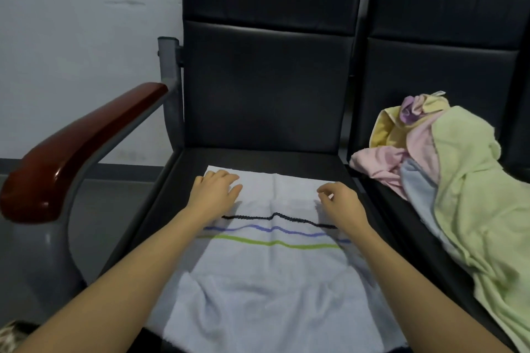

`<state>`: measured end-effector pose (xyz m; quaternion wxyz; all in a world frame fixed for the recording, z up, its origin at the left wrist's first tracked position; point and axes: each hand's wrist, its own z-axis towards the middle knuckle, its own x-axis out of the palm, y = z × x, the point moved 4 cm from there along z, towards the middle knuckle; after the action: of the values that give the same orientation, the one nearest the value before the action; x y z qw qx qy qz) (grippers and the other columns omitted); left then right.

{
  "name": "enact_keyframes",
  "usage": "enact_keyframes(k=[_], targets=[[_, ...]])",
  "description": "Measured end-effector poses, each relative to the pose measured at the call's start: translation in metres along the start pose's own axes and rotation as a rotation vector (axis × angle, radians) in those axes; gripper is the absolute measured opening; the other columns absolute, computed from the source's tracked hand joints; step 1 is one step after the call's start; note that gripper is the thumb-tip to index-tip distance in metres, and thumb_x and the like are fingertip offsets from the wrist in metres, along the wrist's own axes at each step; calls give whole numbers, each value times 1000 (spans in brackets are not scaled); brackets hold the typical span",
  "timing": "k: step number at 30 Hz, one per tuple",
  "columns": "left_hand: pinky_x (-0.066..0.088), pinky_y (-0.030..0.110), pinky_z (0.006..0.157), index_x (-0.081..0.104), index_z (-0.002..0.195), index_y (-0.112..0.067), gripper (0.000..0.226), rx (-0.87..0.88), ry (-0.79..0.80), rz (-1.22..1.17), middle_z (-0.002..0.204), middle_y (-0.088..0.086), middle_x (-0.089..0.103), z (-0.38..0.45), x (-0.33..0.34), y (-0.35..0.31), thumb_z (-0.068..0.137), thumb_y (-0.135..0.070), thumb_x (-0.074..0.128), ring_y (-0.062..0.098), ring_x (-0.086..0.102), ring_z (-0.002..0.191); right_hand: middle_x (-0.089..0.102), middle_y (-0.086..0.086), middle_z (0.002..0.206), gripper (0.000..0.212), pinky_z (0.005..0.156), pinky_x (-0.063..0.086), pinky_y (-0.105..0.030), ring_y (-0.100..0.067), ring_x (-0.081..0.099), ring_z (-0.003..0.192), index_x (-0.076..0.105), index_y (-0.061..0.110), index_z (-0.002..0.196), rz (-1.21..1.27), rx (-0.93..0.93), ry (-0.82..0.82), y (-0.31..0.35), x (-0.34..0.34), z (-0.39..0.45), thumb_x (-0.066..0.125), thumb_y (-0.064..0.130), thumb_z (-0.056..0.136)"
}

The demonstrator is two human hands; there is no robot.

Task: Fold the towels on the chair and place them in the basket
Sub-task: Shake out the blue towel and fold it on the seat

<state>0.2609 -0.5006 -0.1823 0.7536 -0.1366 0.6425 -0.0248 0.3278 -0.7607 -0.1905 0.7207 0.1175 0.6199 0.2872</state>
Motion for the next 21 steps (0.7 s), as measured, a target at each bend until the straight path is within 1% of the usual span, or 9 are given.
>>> enact_keyframes(k=[4, 7, 9, 12, 15, 17, 18, 19, 21], targets=[[28, 36, 105, 46, 139, -26, 40, -34, 4, 39, 143, -2, 43, 39, 15, 13, 101, -35, 37, 20, 38, 130, 61, -8, 117, 24, 87, 48, -40, -27, 59, 102, 67, 12, 112, -57, 38, 0, -16, 11, 38, 50, 18, 96], [27, 37, 107, 45, 140, -25, 40, -64, -8, 24, 147, -2, 40, 59, 26, 22, 102, -33, 36, 20, 37, 132, 53, -9, 134, 34, 95, 43, -39, -30, 51, 118, 57, 11, 130, -144, 53, 12, -28, 18, 57, 49, 21, 99], [27, 38, 108, 43, 141, -24, 41, -84, 5, 13, 148, -1, 39, 70, 33, 26, 102, -32, 37, 20, 37, 134, 50, -8, 137, 37, 96, 39, -39, -32, 45, 122, 55, 12, 134, -214, 61, 28, -33, 23, 67, 48, 23, 99], [31, 37, 102, 51, 133, -22, 35, -97, -54, 9, 134, 1, 49, 78, 37, 27, 100, -29, 42, 22, 44, 122, 57, -7, 120, 22, 89, 37, -37, -30, 48, 112, 64, 13, 114, -227, 45, -23, -31, 26, 72, 51, 21, 98], [30, 34, 97, 61, 114, -20, 22, -90, -181, -44, 118, 2, 53, 78, 28, 27, 99, -23, 44, 21, 45, 110, 57, -4, 113, 16, 90, 30, -36, -28, 47, 109, 61, 16, 108, -209, 23, -102, -28, 23, 68, 50, 22, 98], [29, 34, 98, 58, 108, -20, 18, -71, -265, -105, 113, 1, 54, 71, 18, 27, 100, -22, 42, 21, 44, 107, 61, -2, 100, 9, 91, 25, -36, -25, 52, 101, 57, 18, 102, -95, -37, -176, -26, 17, 62, 49, 19, 98], [28, 35, 99, 56, 106, -20, 17, -57, -289, -138, 110, 0, 55, 66, 12, 26, 101, -22, 40, 21, 45, 106, 63, 0, 92, 7, 91, 27, -36, -23, 55, 94, 57, 19, 98, -21, -65, -208, -23, 13, 58, 50, 17, 98], [29, 36, 99, 55, 105, -19, 17, -43, -306, -171, 107, 0, 58, 61, 5, 24, 102, -23, 39, 22, 46, 105, 63, 1, 87, 6, 93, 31, -37, -22, 57, 89, 57, 19, 96, 47, -83, -237, -22, 9, 54, 52, 16, 97], [35, 36, 94, 56, 104, -17, 16, 2, -347, -209, 101, 0, 62, 51, -10, 20, 101, -21, 41, 24, 52, 99, 64, 2, 91, 10, 94, 42, -45, -21, 60, 90, 63, 21, 99, 160, -82, -277, -20, 2, 49, 54, 16, 96]])
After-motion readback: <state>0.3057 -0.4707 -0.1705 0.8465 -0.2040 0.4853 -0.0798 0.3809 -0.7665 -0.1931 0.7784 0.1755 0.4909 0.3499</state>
